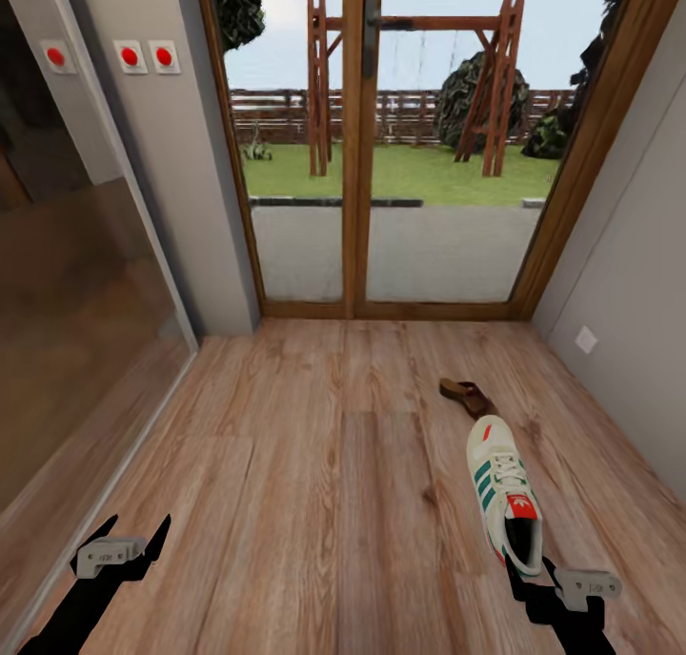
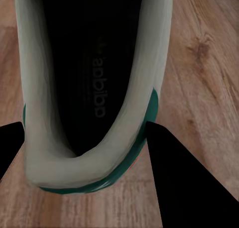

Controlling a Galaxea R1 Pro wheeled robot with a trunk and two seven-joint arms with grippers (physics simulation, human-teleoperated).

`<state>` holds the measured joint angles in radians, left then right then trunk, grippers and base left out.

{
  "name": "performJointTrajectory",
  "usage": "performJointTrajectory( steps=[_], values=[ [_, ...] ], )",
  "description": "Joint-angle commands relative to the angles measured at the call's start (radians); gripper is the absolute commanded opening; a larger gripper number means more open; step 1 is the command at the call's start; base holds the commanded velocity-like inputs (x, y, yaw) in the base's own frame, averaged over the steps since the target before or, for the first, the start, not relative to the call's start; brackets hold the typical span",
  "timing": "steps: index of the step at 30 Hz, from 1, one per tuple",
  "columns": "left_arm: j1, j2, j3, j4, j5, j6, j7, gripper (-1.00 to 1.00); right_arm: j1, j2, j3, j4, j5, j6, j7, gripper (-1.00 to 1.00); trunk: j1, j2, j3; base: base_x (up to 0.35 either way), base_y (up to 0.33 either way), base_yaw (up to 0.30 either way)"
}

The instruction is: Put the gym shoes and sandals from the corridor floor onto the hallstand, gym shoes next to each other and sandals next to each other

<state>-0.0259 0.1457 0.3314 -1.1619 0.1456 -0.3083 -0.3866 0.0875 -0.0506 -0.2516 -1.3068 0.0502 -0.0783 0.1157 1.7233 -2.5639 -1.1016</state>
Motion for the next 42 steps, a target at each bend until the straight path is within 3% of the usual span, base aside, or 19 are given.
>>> performJointTrajectory(
  steps=[1,26,42],
  values=[
    [0.000,0.000,0.000,0.000,0.000,0.000,0.000,1.00,0.000,0.000,0.000,0.000,-0.002,0.000,-0.001,-1.00,0.000,0.000,0.000,0.328,0.003,0.000],
    [-0.006,-0.001,-0.002,0.005,-0.001,0.000,0.000,1.00,0.000,0.000,0.000,0.000,-0.002,0.000,-0.001,-1.00,0.000,0.000,0.000,0.329,-0.018,-0.006],
    [-0.006,-0.001,-0.002,0.006,-0.001,-0.003,0.000,1.00,-0.001,0.000,0.000,0.001,-0.003,0.000,-0.002,-1.00,0.000,0.000,0.004,0.204,-0.001,-0.212]
  ],
)
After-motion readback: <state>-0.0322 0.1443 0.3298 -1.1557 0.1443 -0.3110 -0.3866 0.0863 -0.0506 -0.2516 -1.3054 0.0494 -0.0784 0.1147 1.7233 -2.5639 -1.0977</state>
